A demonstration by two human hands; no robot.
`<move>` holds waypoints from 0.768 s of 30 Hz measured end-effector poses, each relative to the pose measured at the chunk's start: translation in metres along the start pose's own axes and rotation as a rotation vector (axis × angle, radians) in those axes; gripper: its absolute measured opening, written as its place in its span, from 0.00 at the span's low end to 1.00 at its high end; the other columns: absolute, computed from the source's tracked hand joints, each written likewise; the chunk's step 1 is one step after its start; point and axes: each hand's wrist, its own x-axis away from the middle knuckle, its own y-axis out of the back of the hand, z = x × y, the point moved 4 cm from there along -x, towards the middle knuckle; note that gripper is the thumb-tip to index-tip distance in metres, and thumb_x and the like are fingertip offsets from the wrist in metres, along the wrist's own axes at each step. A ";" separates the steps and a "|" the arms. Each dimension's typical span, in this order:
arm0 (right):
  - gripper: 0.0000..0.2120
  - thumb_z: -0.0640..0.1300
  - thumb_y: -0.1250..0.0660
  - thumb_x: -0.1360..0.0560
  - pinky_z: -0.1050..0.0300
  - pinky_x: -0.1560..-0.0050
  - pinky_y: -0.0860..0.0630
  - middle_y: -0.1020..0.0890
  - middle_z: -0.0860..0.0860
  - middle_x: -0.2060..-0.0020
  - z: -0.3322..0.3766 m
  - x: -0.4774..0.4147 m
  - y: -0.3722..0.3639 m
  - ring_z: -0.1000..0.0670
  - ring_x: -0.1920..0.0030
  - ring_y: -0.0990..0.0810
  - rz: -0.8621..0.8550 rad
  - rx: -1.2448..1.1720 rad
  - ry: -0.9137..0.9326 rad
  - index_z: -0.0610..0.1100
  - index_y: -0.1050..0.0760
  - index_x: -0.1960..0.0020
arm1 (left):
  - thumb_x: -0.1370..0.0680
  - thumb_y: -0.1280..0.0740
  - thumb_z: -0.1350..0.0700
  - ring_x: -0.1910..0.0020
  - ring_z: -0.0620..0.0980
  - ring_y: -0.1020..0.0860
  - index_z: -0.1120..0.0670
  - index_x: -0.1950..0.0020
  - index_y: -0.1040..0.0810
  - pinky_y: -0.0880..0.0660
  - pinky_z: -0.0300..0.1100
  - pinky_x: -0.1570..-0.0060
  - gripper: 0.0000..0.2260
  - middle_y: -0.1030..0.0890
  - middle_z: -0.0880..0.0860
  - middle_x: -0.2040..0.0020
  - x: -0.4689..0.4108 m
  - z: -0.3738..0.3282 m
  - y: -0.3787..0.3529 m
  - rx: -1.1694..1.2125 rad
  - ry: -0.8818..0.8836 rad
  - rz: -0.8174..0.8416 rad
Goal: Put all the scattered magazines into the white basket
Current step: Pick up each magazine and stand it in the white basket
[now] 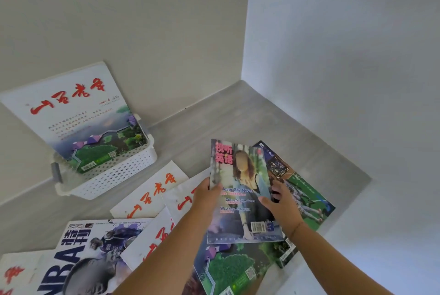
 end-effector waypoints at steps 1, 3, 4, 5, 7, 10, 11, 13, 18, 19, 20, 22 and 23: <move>0.33 0.44 0.30 0.28 0.53 0.37 0.30 0.29 0.49 0.34 0.002 -0.002 0.001 0.49 0.37 0.29 -0.019 -0.018 0.001 0.43 0.40 0.28 | 0.23 0.35 0.58 0.52 0.48 0.22 0.55 0.41 0.23 0.27 0.42 0.52 0.11 0.19 0.50 0.51 0.003 -0.005 0.001 0.026 -0.029 0.021; 0.31 0.44 0.29 0.28 0.49 0.38 0.28 0.27 0.49 0.37 0.008 -0.010 0.001 0.46 0.39 0.26 -0.021 -0.060 0.003 0.41 0.38 0.29 | 0.23 0.34 0.56 0.52 0.48 0.20 0.53 0.44 0.21 0.25 0.41 0.53 0.09 0.17 0.49 0.53 0.009 -0.017 0.006 0.076 -0.061 0.054; 0.27 0.43 0.30 0.28 0.49 0.41 0.25 0.23 0.47 0.40 0.012 -0.016 0.001 0.46 0.43 0.23 -0.003 -0.095 -0.001 0.40 0.34 0.32 | 0.23 0.34 0.55 0.52 0.47 0.20 0.52 0.46 0.20 0.26 0.40 0.56 0.07 0.17 0.49 0.53 0.012 -0.024 0.009 0.097 -0.071 0.067; 0.22 0.41 0.31 0.27 0.49 0.45 0.23 0.20 0.45 0.45 0.019 -0.020 0.001 0.45 0.48 0.21 0.020 -0.124 -0.013 0.38 0.30 0.35 | 0.23 0.33 0.55 0.53 0.47 0.20 0.51 0.48 0.19 0.26 0.39 0.58 0.06 0.16 0.49 0.53 0.014 -0.031 0.014 0.112 -0.082 0.072; 0.11 0.37 0.34 0.26 0.39 0.44 0.23 0.18 0.40 0.53 0.035 -0.029 -0.004 0.38 0.53 0.20 0.042 -0.176 -0.043 0.37 0.24 0.44 | 0.23 0.34 0.54 0.52 0.48 0.20 0.51 0.48 0.19 0.26 0.39 0.57 0.07 0.16 0.50 0.52 0.016 -0.044 0.031 0.121 -0.118 0.053; 0.05 0.33 0.35 0.27 0.39 0.54 0.23 0.20 0.33 0.58 0.073 -0.040 -0.017 0.34 0.63 0.23 0.061 -0.171 0.020 0.40 0.22 0.57 | 0.21 0.38 0.54 0.58 0.48 0.23 0.52 0.47 0.19 0.28 0.39 0.58 0.08 0.18 0.52 0.54 0.016 -0.067 0.072 0.065 -0.201 -0.033; 0.04 0.33 0.35 0.27 0.45 0.64 0.24 0.20 0.34 0.62 0.087 -0.041 -0.018 0.40 0.69 0.25 0.071 -0.165 0.066 0.37 0.22 0.57 | 0.20 0.39 0.54 0.61 0.47 0.25 0.51 0.48 0.19 0.29 0.37 0.62 0.09 0.20 0.52 0.57 0.017 -0.073 0.082 0.033 -0.229 -0.052; 0.04 0.31 0.35 0.27 0.57 0.74 0.29 0.20 0.43 0.71 0.133 -0.050 -0.051 0.48 0.76 0.27 0.162 -0.166 0.163 0.34 0.21 0.56 | 0.20 0.39 0.56 0.62 0.49 0.26 0.47 0.52 0.20 0.27 0.39 0.62 0.09 0.21 0.52 0.59 0.019 -0.089 0.132 0.021 -0.313 -0.142; 0.14 0.31 0.34 0.28 0.66 0.74 0.29 0.21 0.54 0.79 0.231 -0.062 -0.122 0.59 0.78 0.26 0.342 -0.206 0.344 0.46 0.21 0.67 | 0.25 0.32 0.63 0.62 0.46 0.21 0.51 0.58 0.17 0.21 0.40 0.56 0.08 0.17 0.41 0.67 0.025 -0.125 0.232 0.157 -0.426 -0.421; 0.14 0.31 0.33 0.29 0.66 0.71 0.28 0.21 0.55 0.78 0.251 -0.062 -0.139 0.60 0.76 0.25 0.367 -0.194 0.394 0.46 0.21 0.68 | 0.26 0.31 0.63 0.65 0.43 0.20 0.53 0.56 0.17 0.21 0.36 0.59 0.06 0.17 0.40 0.70 0.025 -0.129 0.254 0.181 -0.436 -0.492; 0.12 0.31 0.33 0.29 0.64 0.67 0.27 0.20 0.54 0.75 0.269 -0.061 -0.157 0.58 0.72 0.24 0.384 -0.176 0.439 0.44 0.20 0.66 | 0.27 0.31 0.63 0.69 0.39 0.21 0.54 0.54 0.17 0.22 0.32 0.63 0.06 0.18 0.39 0.71 0.025 -0.133 0.274 0.196 -0.452 -0.553; 0.03 0.32 0.32 0.29 0.56 0.60 0.27 0.19 0.45 0.67 0.298 -0.060 -0.192 0.51 0.64 0.23 0.407 -0.130 0.517 0.32 0.22 0.60 | 0.27 0.30 0.63 0.71 0.38 0.22 0.54 0.52 0.17 0.22 0.31 0.65 0.07 0.18 0.39 0.71 0.022 -0.137 0.312 0.241 -0.474 -0.641; 0.06 0.33 0.32 0.29 0.54 0.59 0.28 0.21 0.42 0.65 0.308 -0.060 -0.205 0.49 0.62 0.25 0.405 -0.111 0.540 0.28 0.24 0.59 | 0.27 0.30 0.63 0.71 0.38 0.22 0.53 0.53 0.17 0.21 0.32 0.63 0.07 0.18 0.39 0.71 0.019 -0.137 0.325 0.258 -0.478 -0.665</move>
